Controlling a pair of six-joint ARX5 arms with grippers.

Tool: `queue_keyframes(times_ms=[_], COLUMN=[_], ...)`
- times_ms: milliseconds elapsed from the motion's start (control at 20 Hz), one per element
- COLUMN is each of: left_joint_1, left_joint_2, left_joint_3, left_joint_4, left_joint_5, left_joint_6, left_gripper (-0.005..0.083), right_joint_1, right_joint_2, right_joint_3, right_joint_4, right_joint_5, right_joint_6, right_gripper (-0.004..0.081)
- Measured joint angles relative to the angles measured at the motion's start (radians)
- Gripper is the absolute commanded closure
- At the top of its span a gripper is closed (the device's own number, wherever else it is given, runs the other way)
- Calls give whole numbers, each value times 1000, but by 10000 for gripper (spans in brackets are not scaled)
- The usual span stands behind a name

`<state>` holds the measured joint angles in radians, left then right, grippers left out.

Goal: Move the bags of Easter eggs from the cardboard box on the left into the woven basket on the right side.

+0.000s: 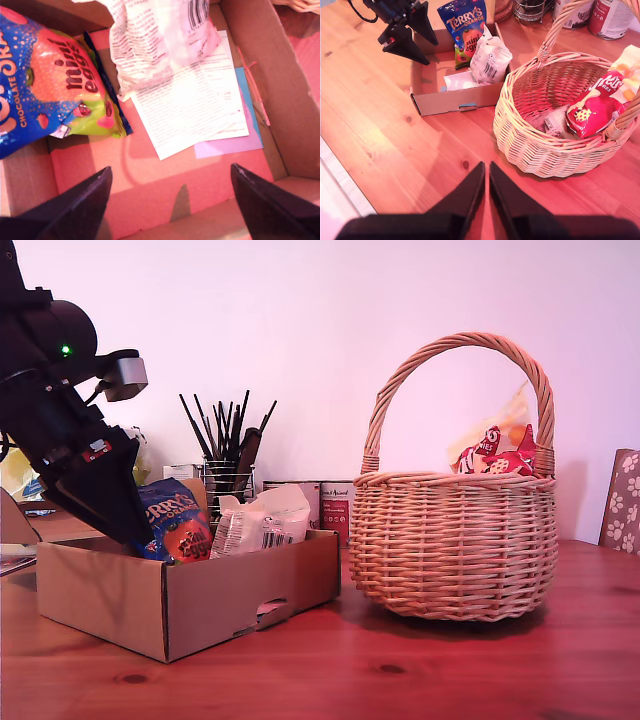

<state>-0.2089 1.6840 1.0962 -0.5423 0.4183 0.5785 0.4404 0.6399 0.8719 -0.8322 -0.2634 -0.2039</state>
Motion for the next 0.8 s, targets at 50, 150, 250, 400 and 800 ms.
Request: queue_keyframes(times_ms=[50, 150, 250, 400, 800], left_joint_1=[0, 0, 0, 0, 0], left_joint_2=[-7, -56, -102, -102, -103], left_joint_3=[-5, -5, -5, -4, 24], left_joint_4=[31, 60, 71, 98, 189], left_joint_5=[-6, -10, -8, -15, -71], left_joint_6=[-13, -41, -45, -48, -126], left_gripper=[119, 119, 119, 119, 111], right_joint_1=[-1, -2, -2, -2, -2], right_joint_2=[0, 10, 29, 61, 140], right_joint_3=[-1, -2, -2, -3, -3], right_joint_4=[5, 23, 39, 68, 85], right_joint_5=[6, 11, 11, 11, 11], right_joint_6=[1, 1, 1, 2, 2], right_gripper=[776, 776, 776, 776, 776])
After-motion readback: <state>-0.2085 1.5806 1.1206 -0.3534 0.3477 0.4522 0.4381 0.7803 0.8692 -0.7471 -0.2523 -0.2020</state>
